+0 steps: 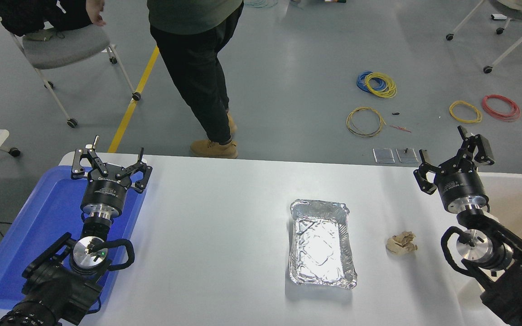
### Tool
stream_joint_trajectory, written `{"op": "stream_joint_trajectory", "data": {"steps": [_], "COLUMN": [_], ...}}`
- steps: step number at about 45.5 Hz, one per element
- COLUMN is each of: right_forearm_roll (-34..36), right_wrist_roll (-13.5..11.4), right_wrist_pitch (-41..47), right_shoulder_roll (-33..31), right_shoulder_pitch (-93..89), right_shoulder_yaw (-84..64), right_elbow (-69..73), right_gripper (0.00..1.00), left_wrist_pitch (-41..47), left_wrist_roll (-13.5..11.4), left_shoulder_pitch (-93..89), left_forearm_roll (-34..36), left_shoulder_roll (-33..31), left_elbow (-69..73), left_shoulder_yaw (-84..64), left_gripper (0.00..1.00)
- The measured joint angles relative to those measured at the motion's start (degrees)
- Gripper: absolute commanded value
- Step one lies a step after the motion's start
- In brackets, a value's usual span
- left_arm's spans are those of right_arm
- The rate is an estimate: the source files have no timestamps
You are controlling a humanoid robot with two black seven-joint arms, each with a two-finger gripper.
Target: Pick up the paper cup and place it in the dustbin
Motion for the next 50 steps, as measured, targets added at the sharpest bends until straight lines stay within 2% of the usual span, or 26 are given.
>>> {"op": "stream_joint_trajectory", "data": {"steps": [50], "right_forearm_roll": [0.00], "right_wrist_roll": [0.00], "right_wrist_pitch": [-0.13], "right_shoulder_roll": [-0.19], "right_shoulder_pitch": [0.36], "right_shoulder_yaw": [-0.04], "right_elbow": [-0.08], "right_gripper": [1.00], "left_wrist_pitch": [0.07], "left_wrist_roll": [0.09], "left_shoulder_pitch": [0.00], "left_forearm_roll": [0.00], "left_shoulder_roll": [0.04], "left_elbow": [0.00], "left_shoulder_yaw": [0.00], "left_gripper": [1.00]}}
